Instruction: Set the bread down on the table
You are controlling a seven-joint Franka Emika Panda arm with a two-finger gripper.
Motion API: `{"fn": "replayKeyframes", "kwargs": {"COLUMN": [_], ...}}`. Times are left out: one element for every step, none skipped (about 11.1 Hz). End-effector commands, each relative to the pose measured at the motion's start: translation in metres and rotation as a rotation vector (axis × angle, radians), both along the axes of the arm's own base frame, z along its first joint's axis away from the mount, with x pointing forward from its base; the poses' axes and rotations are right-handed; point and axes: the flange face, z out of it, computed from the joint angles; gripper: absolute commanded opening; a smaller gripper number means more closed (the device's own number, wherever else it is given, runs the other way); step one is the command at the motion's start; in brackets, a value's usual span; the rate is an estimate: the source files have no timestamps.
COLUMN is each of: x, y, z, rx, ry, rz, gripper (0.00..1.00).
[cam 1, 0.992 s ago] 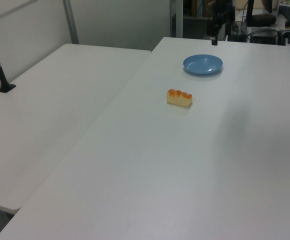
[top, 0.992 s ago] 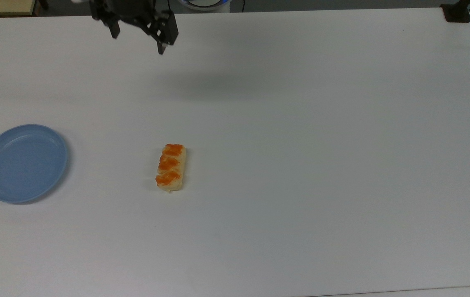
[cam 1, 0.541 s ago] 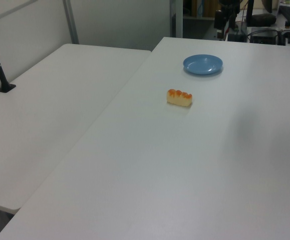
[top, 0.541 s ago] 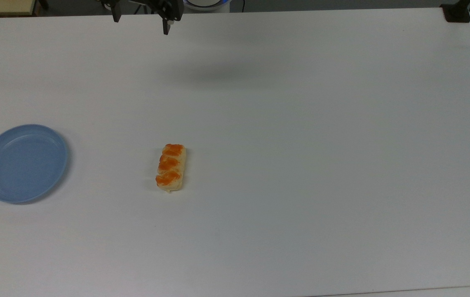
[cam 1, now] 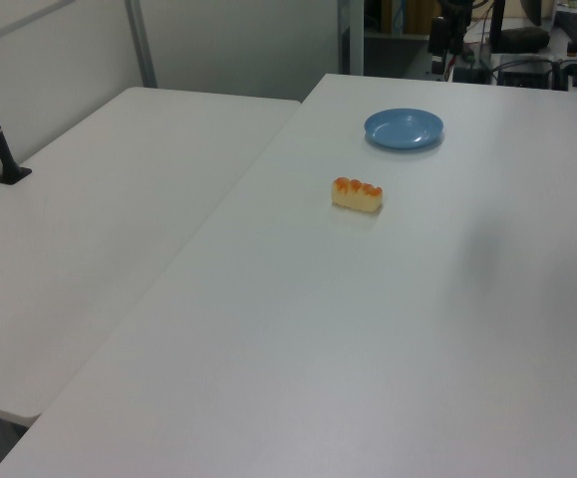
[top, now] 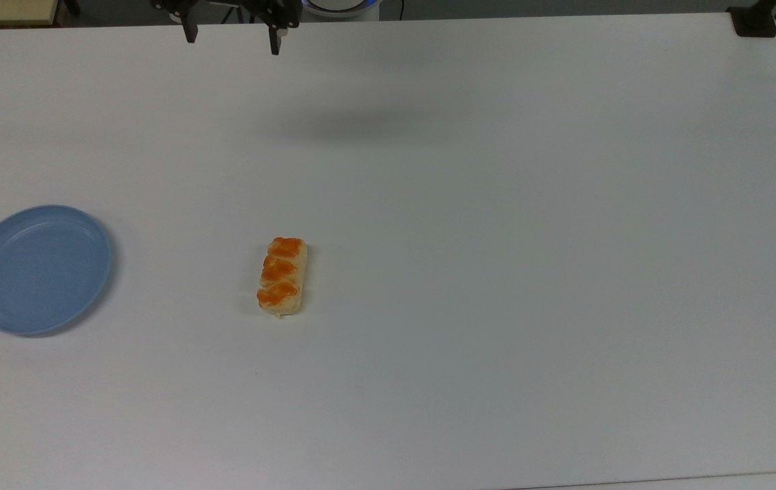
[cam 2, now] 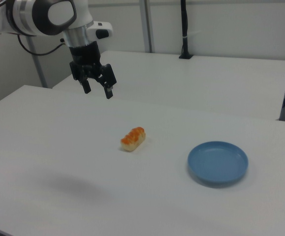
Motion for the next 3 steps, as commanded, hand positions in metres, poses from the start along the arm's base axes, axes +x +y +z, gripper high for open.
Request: {"fn": "replayKeyframes", "kwargs": {"x": [-0.0080, -0.0082, -0.0083], "y": [0.0031, 0.0025, 0.0011], "z": [0.0032, 0.0033, 0.0033], "rx": [0.101, 0.141, 0.144], "ry": [-0.032, -0.034, -0.035], "rz": [-0.001, -0.014, -0.017], "gripper": [1.00, 1.00, 1.00]}}
